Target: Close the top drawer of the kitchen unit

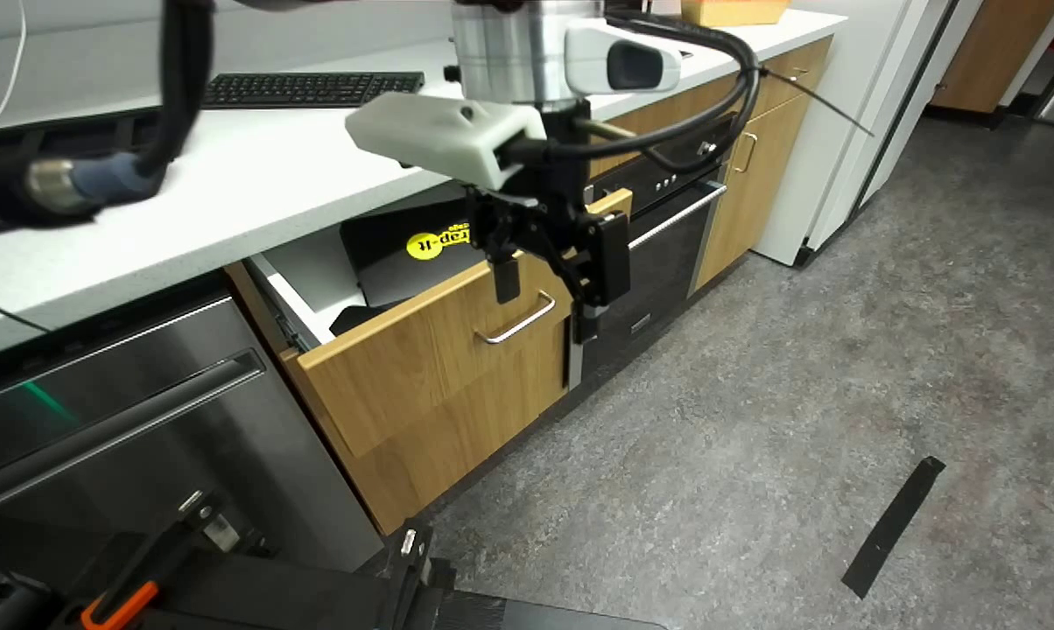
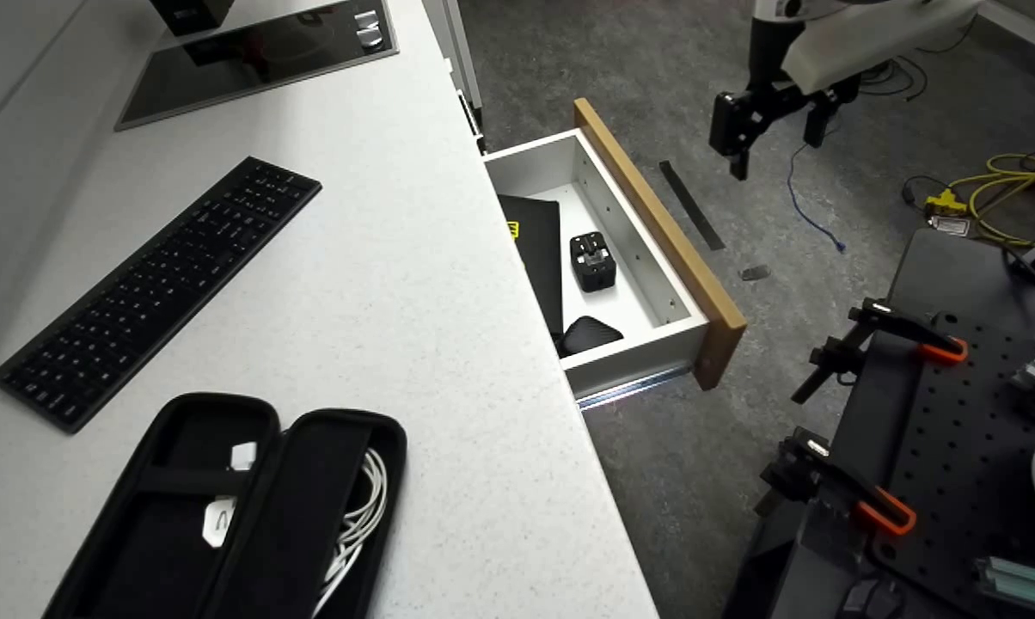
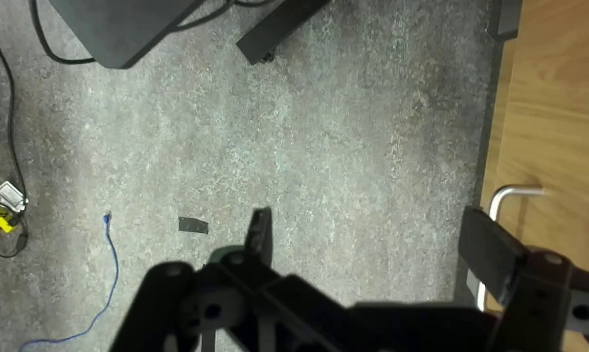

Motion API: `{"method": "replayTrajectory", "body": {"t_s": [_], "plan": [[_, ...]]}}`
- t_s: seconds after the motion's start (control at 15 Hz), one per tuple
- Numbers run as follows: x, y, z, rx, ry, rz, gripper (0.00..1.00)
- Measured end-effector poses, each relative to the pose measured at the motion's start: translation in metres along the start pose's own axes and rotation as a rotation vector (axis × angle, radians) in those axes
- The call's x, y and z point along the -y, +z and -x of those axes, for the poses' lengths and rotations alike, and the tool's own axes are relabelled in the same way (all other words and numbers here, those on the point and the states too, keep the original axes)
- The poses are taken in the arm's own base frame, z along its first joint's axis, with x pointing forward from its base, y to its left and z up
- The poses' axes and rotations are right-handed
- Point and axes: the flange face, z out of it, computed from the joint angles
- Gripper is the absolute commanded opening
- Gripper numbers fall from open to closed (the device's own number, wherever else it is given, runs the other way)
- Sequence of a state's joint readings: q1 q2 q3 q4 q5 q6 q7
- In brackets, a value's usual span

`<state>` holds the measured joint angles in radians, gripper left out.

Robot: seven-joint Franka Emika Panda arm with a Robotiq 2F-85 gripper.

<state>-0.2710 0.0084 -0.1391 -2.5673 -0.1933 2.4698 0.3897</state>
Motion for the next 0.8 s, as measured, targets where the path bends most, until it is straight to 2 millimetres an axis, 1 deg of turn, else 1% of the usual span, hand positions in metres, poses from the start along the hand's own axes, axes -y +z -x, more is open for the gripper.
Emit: {"method": "replayTrajectory", "body": {"t_s": [0.2, 0.47, 0.67, 0.8], "plan": [[0.005, 0.025, -0.038, -0.027, 0.091, -0.017, 1.00], [0.025, 0.065, -0.081, -0.037, 0.190, -0.032, 1.00], [0.045, 0.095, -0.105, -0.031, 0.233, -0.026, 1.00], [0.057, 0.108, -0.116, -0.027, 0.244, -0.028, 1.00]]}}
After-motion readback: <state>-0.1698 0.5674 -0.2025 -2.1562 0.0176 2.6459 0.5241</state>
